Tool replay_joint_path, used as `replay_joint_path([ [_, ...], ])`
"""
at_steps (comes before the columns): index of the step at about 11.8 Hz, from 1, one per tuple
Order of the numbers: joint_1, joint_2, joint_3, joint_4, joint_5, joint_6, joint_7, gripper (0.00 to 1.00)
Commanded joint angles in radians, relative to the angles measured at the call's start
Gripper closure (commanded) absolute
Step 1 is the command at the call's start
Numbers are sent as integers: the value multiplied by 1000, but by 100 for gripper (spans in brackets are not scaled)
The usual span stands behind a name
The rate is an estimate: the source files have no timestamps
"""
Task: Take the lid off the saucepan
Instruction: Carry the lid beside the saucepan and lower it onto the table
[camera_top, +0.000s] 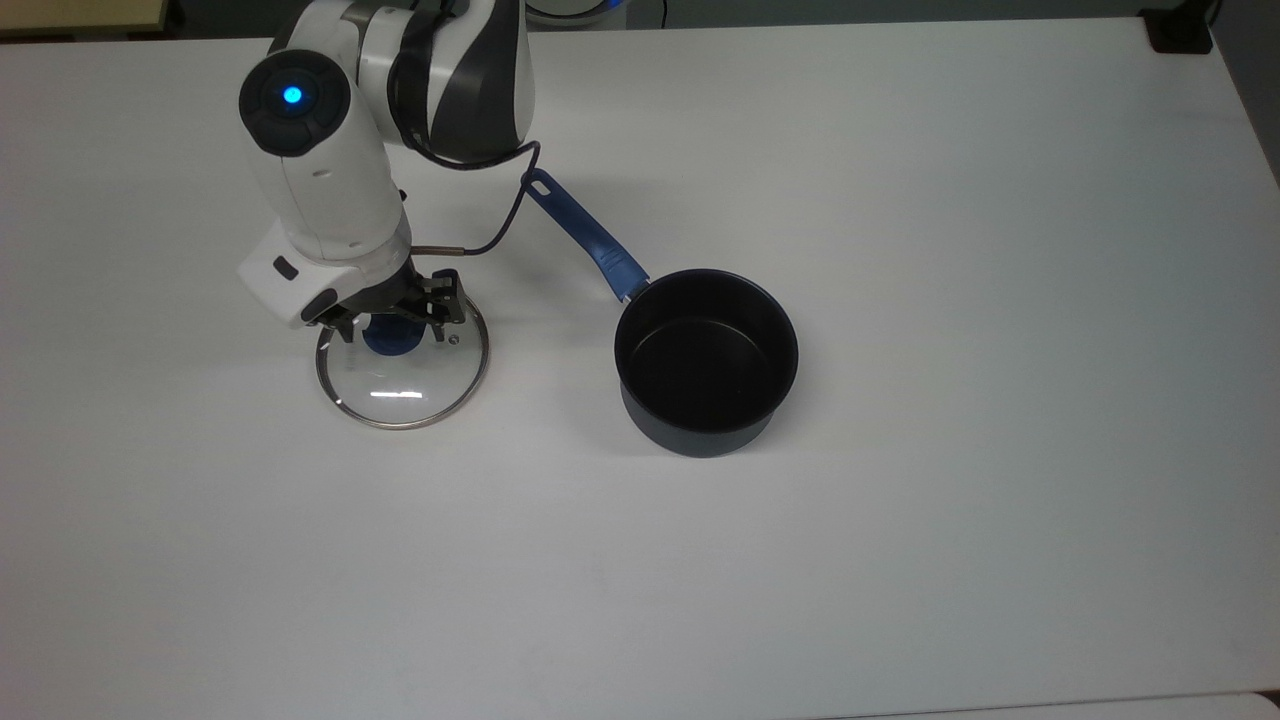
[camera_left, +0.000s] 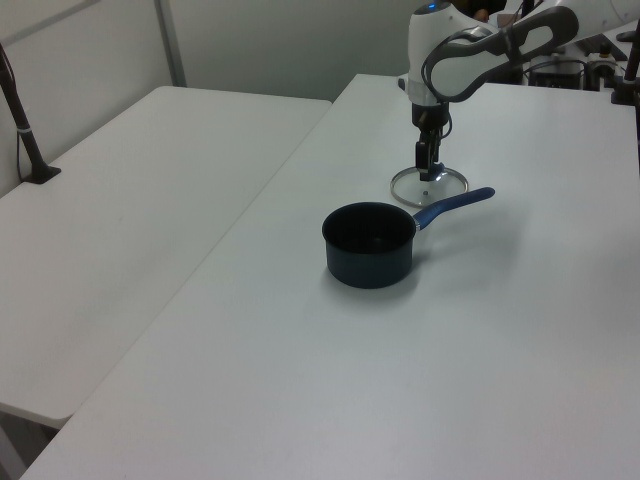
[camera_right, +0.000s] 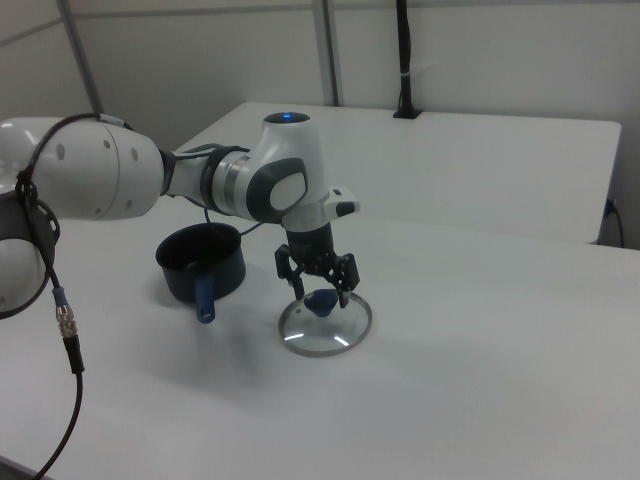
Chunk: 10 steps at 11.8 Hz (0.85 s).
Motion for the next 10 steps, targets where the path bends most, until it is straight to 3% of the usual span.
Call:
replay_joint_path([
  [1, 13, -126, 8, 7, 11, -99, 84, 0],
  [6, 142, -393, 14, 15, 4, -442, 256, 0],
  [10, 197, -458, 17, 16, 11, -540, 256, 0],
])
